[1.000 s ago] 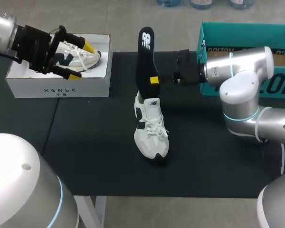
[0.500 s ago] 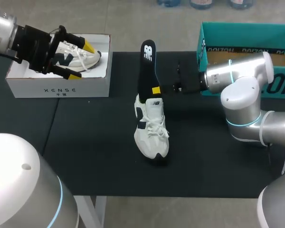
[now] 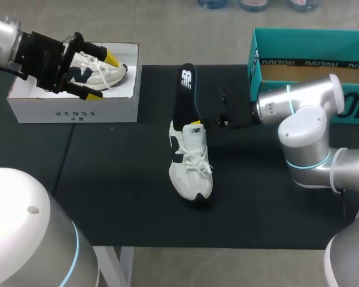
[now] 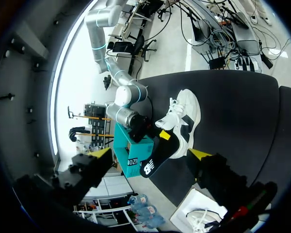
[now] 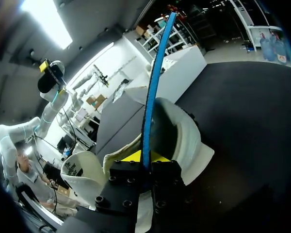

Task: Take the shoe out of the shoebox, open the shoe tongue, remove and reinsert the insole, then place the shoe into the shoebox

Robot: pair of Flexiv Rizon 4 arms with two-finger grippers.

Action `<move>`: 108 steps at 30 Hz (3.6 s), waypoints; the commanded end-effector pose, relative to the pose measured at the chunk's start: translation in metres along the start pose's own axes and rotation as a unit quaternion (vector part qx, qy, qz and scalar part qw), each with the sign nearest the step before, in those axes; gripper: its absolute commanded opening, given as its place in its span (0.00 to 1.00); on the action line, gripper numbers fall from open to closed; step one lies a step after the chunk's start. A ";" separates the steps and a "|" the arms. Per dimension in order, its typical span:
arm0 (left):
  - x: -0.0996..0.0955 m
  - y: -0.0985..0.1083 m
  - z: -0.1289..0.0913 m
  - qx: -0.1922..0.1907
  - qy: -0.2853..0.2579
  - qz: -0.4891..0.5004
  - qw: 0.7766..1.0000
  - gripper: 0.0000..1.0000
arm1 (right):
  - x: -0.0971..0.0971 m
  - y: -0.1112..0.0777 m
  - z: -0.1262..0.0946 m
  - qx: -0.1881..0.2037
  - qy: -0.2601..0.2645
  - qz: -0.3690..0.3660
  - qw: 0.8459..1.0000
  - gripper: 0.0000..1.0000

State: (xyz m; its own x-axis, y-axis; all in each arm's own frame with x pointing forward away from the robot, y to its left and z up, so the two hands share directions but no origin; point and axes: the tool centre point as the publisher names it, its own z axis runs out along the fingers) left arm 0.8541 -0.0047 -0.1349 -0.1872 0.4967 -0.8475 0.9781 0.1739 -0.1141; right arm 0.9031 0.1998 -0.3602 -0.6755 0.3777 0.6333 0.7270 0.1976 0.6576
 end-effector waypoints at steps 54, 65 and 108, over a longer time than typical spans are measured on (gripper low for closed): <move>0.000 0.000 0.001 -0.001 0.001 0.000 1.000 1.00 | -0.005 0.039 0.012 0.027 0.002 -0.035 0.999 0.00; 0.000 0.000 0.001 -0.001 0.001 0.000 1.000 1.00 | 0.004 -0.007 0.009 0.055 0.005 0.003 0.998 0.00; 0.000 0.000 0.001 -0.001 0.001 0.000 1.000 1.00 | 0.011 -0.001 0.014 0.063 0.009 -0.001 0.998 0.55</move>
State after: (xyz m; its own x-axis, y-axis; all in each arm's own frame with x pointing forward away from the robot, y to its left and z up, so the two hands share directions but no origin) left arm 0.8541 -0.0047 -0.1349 -0.1872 0.4966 -0.8475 0.9781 0.1740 -0.1141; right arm 0.8909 0.2117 -0.3591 -0.6745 0.3618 0.6435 0.7380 0.3085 0.6001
